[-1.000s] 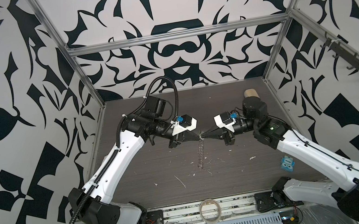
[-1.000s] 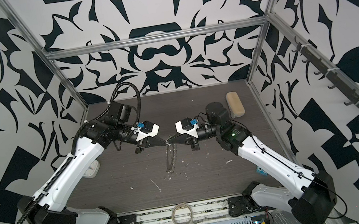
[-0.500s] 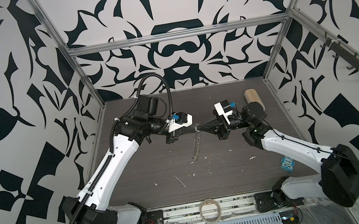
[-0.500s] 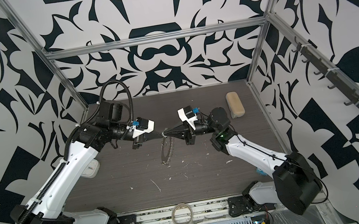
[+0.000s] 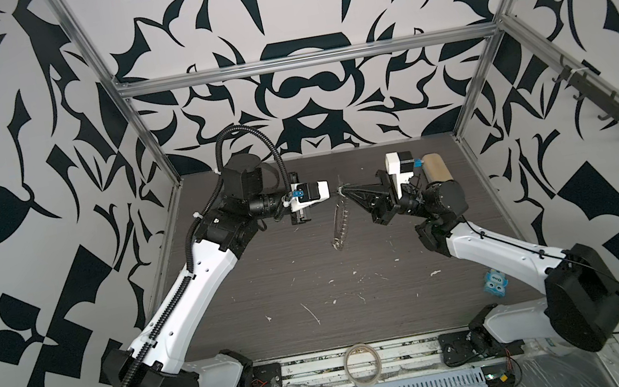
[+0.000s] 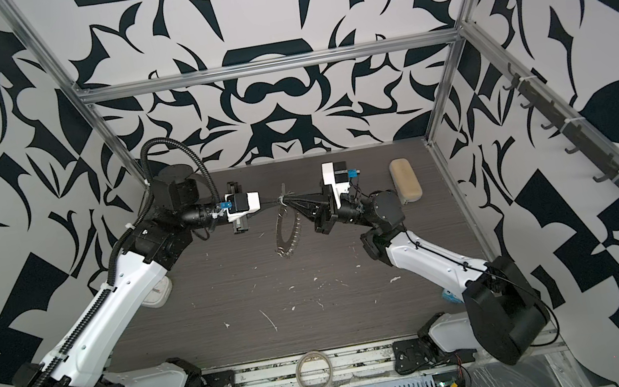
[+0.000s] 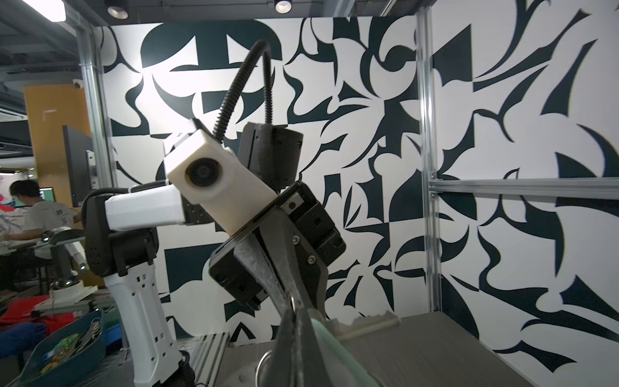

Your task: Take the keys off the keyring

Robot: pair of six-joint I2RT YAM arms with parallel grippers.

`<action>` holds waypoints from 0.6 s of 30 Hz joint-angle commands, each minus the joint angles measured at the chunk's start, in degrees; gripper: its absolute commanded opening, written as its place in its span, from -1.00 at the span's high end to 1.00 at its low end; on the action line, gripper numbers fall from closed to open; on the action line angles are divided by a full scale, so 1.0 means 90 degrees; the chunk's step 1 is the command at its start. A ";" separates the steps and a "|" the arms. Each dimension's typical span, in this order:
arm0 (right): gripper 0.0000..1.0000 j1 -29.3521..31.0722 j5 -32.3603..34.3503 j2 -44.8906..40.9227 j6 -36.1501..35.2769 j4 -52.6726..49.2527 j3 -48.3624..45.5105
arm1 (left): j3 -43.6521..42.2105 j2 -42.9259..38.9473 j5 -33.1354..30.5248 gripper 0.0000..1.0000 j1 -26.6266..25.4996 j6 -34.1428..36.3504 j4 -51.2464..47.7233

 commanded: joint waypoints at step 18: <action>1.00 0.1544 0.3667 0.1153 -0.0881 0.0712 0.0393 | -0.0611 0.0347 -0.1877 1.00 -0.0764 -0.1784 0.3369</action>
